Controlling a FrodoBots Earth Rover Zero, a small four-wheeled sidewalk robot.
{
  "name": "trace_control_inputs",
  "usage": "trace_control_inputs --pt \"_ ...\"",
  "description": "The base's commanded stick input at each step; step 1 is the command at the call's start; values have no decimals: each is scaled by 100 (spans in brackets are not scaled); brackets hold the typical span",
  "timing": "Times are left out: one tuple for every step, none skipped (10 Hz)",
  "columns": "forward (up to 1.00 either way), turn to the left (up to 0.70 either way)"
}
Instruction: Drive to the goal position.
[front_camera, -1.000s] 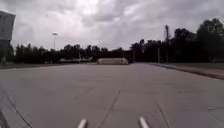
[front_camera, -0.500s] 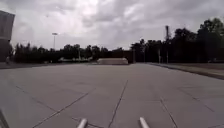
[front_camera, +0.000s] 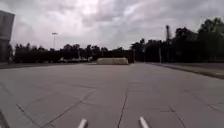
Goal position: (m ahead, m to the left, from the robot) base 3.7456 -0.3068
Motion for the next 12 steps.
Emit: trace_control_inputs --pt "70 0" --pt "70 0" --pt "70 0" --pt "70 0" --pt "70 0" --pt "70 0" --pt "70 0" --pt "70 0" --pt "70 0" --pt "70 0" --pt "70 0" --pt "70 0"
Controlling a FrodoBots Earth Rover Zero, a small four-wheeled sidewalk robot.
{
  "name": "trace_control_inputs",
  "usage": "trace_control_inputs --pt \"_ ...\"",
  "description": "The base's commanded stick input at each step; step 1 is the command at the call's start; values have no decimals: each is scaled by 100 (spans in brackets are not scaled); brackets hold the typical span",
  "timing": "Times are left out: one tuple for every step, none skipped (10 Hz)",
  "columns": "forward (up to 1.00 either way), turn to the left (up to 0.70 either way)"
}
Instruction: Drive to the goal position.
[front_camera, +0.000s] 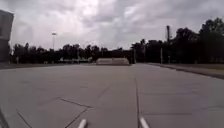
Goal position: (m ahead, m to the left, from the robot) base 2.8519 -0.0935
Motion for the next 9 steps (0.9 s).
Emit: trace_control_inputs --pt "70 0" --pt "70 0" --pt "70 0" --pt "70 0" --pt "70 0" --pt "70 0" --pt "70 0" --pt "70 0" --pt "70 0"
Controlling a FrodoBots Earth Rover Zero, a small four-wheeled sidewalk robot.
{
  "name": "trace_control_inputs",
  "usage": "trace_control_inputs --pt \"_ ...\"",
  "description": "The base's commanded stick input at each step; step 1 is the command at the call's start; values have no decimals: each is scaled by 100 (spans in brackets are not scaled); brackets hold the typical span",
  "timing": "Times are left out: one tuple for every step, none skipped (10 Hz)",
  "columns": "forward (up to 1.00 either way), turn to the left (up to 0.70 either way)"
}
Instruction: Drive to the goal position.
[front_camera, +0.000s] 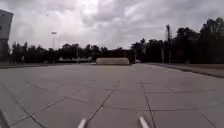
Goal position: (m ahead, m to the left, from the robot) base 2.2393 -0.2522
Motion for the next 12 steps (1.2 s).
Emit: trace_control_inputs --pt "70 0" --pt "70 0" --pt "70 0" --pt "70 0" --pt "70 0" --pt "70 0" --pt "70 0" --pt "70 0" --pt "70 0" --pt "70 0" --pt "70 0" --pt "70 0"
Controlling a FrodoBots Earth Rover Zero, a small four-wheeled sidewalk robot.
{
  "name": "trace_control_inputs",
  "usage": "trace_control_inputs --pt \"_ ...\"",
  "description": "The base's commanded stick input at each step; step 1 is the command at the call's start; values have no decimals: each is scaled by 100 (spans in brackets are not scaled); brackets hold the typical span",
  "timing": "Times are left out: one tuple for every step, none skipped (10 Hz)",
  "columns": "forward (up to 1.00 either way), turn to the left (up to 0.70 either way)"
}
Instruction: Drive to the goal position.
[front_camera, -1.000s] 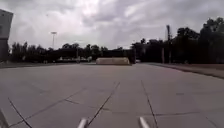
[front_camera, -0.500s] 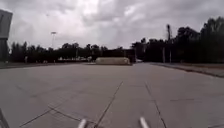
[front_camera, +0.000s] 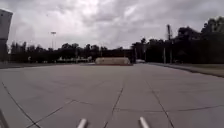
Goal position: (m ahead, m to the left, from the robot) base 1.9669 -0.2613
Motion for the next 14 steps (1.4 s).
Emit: trace_control_inputs --pt "70 0" --pt "70 0" --pt "70 0" --pt "70 0" --pt "70 0" --pt "70 0" --pt "70 0" --pt "70 0" --pt "70 0" --pt "70 0" --pt "70 0" --pt "70 0" --pt "70 0" --pt "70 0"
